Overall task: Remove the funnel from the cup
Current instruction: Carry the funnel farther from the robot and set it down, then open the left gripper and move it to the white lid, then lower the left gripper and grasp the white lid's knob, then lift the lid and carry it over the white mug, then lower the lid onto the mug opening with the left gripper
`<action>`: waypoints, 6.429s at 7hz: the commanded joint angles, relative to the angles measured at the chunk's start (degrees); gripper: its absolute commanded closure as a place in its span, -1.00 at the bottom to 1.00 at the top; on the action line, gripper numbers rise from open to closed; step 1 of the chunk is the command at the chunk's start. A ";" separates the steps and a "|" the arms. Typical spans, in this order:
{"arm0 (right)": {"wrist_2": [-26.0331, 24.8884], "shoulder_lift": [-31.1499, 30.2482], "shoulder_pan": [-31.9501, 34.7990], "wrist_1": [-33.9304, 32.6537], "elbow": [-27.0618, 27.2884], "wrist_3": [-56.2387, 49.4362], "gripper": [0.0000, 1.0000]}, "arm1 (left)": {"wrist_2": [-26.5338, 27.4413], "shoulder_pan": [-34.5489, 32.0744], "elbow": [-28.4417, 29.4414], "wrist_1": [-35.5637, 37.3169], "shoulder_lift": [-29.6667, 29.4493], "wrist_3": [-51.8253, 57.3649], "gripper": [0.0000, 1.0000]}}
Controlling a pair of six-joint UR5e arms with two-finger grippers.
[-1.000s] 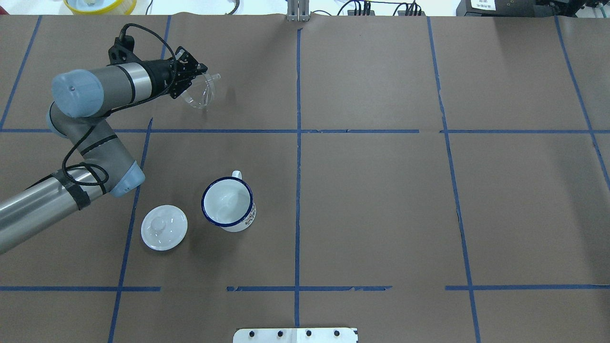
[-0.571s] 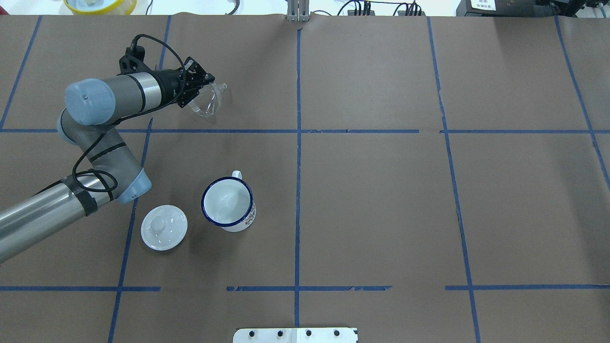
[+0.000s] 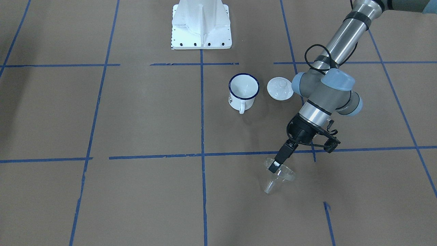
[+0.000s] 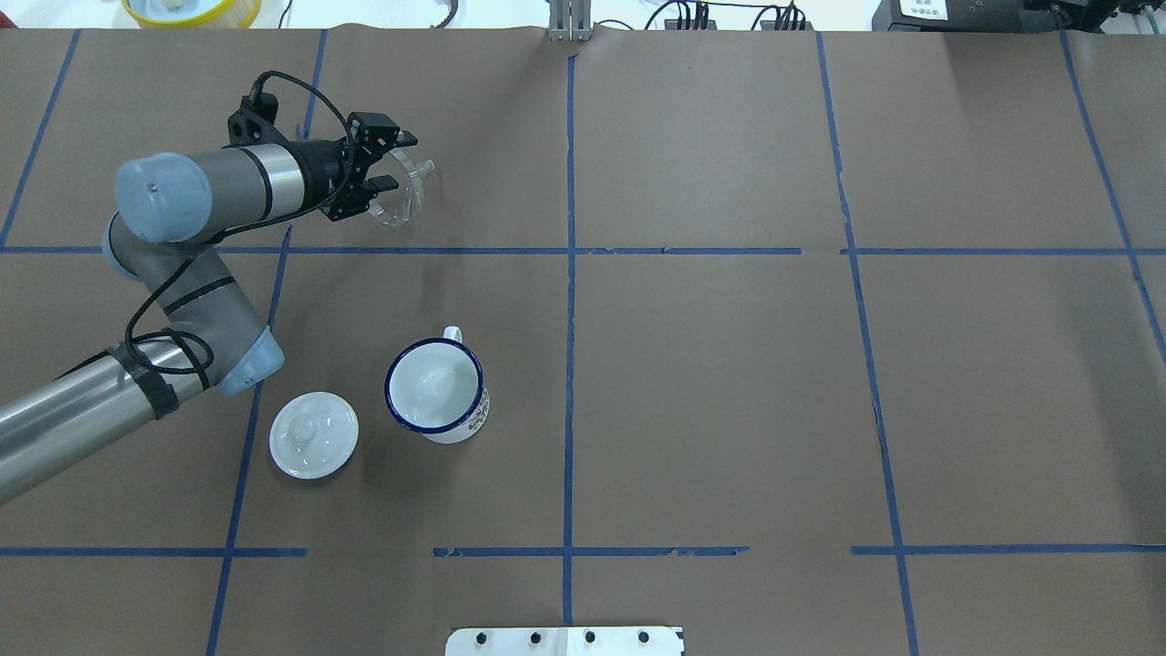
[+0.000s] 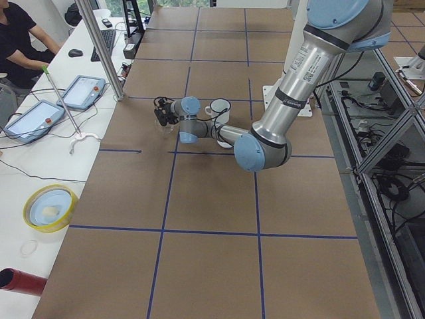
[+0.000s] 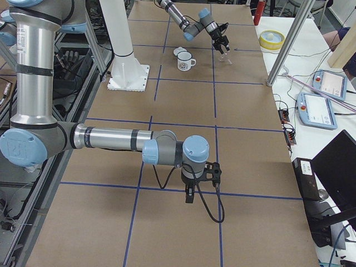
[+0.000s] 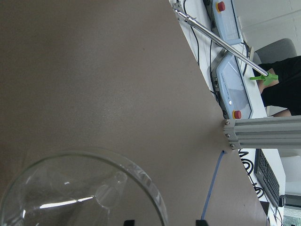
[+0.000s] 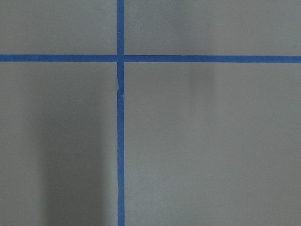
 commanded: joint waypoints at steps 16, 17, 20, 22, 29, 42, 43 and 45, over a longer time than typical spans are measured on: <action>0.00 0.00 0.00 0.00 -0.07 0.00 -1.00 | -4.92 19.19 -45.33 65.49 22.14 1.91 -0.89; 0.00 0.00 0.00 0.00 0.02 0.00 -1.00 | -4.92 19.38 -45.76 65.49 22.14 1.80 -0.72; 0.00 0.00 0.00 0.00 0.02 0.00 -1.00 | -4.66 18.77 -46.47 65.49 22.23 2.06 -0.45; 0.00 0.00 0.00 0.00 0.02 0.00 -1.00 | -4.66 18.59 -46.91 65.49 22.40 2.24 -0.46; 0.00 0.00 0.00 0.00 0.02 0.00 -1.00 | -3.51 18.24 -46.82 65.40 22.93 3.82 0.99; 0.00 0.00 0.00 0.00 0.02 0.00 -1.00 | -4.13 15.25 -45.35 96.69 -6.14 3.29 1.00; 0.00 0.00 0.00 0.00 0.02 0.00 -1.00 | -4.13 15.42 -44.55 96.60 -6.68 3.29 1.00; 0.00 0.00 0.00 0.00 0.02 0.00 -1.00 | -4.04 16.13 -44.54 96.60 -6.51 3.64 1.00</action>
